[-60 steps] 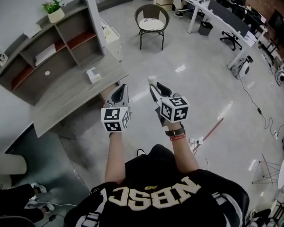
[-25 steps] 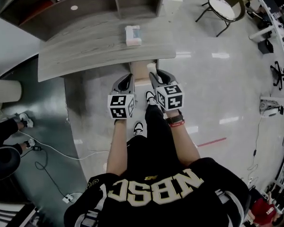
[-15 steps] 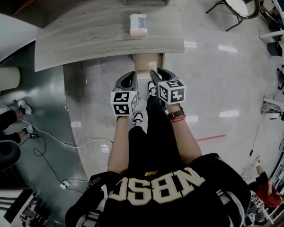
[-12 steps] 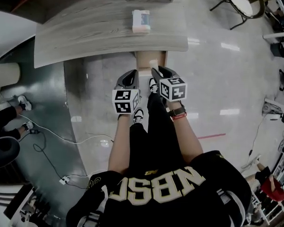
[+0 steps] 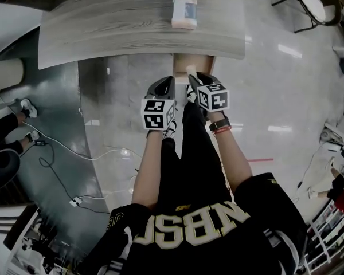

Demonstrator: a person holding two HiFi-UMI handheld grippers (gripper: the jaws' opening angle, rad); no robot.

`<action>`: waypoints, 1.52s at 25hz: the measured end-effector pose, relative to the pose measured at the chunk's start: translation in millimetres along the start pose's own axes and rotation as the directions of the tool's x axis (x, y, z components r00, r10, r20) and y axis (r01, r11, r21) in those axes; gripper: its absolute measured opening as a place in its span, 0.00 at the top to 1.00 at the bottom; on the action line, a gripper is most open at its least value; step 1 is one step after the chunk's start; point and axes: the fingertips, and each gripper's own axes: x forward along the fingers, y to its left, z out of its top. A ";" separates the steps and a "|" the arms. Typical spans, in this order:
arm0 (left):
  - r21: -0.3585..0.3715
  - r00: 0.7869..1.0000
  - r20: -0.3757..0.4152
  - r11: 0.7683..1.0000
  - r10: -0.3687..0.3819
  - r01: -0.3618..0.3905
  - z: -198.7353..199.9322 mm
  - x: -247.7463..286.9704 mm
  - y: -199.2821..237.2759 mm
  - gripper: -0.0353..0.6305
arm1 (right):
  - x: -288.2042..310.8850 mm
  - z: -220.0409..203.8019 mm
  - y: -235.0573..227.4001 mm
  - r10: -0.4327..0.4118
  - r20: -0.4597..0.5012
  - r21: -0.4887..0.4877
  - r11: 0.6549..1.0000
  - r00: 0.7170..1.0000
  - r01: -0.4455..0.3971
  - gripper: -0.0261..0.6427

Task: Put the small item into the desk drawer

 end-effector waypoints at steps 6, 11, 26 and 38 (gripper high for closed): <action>-0.031 0.999 -0.041 1.000 -0.002 0.000 -18.2 20.8 14.4 0.93 | 40.4 -20.6 -16.5 0.002 -0.078 -0.068 0.998 0.997 -0.007 0.78; -0.037 0.997 -0.076 0.999 -0.003 0.000 -32.5 37.9 26.8 0.93 | 72.5 -33.6 -24.5 0.006 -0.139 -0.168 0.985 0.990 -0.030 0.78; -0.073 0.991 -0.135 0.997 -0.004 -0.006 -61.4 62.2 48.8 0.93 | 138.4 -72.0 -47.8 -0.059 -0.276 -0.510 0.855 0.959 -0.094 0.78; -0.069 0.984 -0.176 0.997 0.013 -0.026 -83.1 61.5 57.4 0.93 | 165.6 -97.1 -65.1 -0.090 -0.350 -0.636 0.754 0.932 -0.166 0.75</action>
